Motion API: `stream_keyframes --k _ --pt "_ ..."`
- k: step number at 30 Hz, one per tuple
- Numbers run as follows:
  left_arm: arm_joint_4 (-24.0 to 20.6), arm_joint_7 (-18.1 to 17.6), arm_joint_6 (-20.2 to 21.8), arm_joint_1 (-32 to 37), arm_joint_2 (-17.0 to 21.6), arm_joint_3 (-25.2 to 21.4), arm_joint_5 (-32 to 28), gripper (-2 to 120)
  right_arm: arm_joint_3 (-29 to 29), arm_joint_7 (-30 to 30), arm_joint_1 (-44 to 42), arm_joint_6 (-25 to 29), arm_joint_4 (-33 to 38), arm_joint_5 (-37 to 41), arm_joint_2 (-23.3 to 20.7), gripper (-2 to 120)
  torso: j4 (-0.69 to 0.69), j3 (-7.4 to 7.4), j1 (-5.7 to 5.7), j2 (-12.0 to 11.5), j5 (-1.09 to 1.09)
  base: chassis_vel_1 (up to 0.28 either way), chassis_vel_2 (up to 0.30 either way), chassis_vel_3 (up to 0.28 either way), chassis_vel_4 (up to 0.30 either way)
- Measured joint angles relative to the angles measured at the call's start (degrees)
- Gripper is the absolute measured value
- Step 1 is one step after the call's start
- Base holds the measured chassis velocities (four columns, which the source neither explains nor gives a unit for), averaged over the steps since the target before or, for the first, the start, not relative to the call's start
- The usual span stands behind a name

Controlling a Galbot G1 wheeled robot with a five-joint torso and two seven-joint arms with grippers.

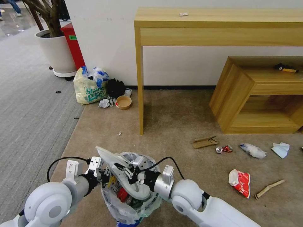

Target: Pick up the trash bin and place the garbage on the floor into it.

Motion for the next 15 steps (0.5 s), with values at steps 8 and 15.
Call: stream_keyframes --k 8,15 --pt "0.7 0.6 -0.1 0.6 -1.1 0.4 2.2 0 0.1 2.9 0.4 -1.5 3.8 1.9 -0.7 3 0.01 0.0 0.0 0.0 0.0 0.0 0.0 0.0 0.0" --pt "1.4 0.8 -0.1 0.2 -1.3 0.0 2.4 0 0.8 2.7 -0.9 -1.2 4.3 1.3 -2.8 3 0.0 0.0 0.0 0.0 0.01 0.0 0.0 0.0 0.0"
